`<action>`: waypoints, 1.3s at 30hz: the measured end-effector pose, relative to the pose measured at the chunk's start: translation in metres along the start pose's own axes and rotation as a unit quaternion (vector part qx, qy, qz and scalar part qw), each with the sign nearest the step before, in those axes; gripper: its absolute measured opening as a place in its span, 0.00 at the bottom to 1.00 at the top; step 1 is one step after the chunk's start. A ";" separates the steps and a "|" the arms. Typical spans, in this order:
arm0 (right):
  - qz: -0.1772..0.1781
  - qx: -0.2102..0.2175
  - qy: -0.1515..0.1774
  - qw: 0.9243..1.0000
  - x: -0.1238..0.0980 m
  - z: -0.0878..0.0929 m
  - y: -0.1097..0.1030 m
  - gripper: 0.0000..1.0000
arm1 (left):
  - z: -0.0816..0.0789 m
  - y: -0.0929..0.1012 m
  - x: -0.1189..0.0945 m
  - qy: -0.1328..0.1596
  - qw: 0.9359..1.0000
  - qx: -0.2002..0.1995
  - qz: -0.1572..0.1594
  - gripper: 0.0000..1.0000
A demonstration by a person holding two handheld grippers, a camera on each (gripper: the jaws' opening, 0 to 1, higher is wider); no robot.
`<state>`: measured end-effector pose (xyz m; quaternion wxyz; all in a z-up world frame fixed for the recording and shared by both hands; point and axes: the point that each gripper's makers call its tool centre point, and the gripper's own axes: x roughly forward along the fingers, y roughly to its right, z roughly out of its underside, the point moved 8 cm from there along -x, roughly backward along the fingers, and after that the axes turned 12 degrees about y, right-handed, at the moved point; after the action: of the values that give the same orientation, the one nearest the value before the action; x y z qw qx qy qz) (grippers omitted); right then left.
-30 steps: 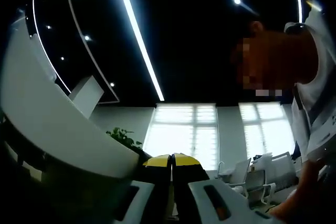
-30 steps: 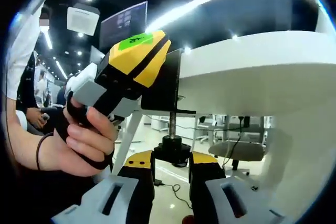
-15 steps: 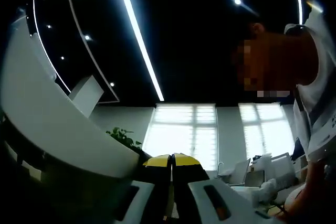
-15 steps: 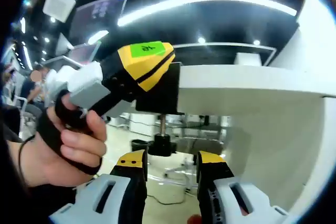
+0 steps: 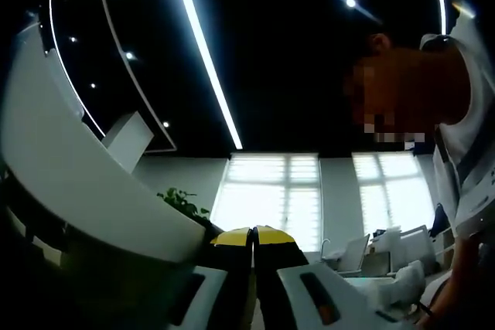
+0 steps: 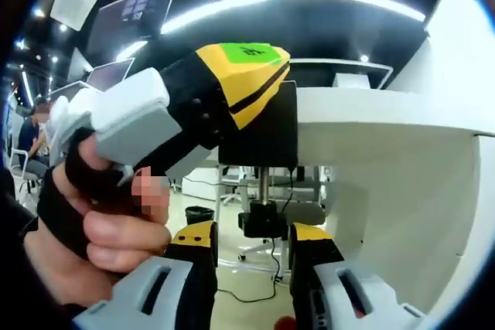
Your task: Clamp the fixed fixture on the desktop, loosen the retaining clip, secure it to the edge of the desk, and tighten the retaining clip.
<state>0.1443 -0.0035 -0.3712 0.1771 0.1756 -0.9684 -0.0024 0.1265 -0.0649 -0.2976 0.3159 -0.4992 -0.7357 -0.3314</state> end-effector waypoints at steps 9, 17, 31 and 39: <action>-0.006 0.007 -0.005 1.000 -0.005 -0.002 -0.001 0.24 | 0.000 0.001 0.000 -0.001 1.000 0.005 0.002 0.01; -0.068 0.041 0.020 0.997 -0.013 0.000 -0.007 0.24 | -0.001 0.000 0.000 0.001 1.000 0.002 0.002 0.01; -0.175 0.056 0.027 0.983 0.024 0.007 0.041 0.24 | 0.000 0.000 0.000 0.003 1.000 0.000 0.000 0.01; -0.161 0.022 0.022 0.987 0.022 0.007 0.041 0.26 | 0.000 0.000 0.000 0.005 1.000 -0.001 0.001 0.01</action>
<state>0.1084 0.0271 -0.3673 0.1917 0.3327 -0.9233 -0.0054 0.1261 -0.0648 -0.2980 0.3193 -0.4988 -0.7333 -0.3339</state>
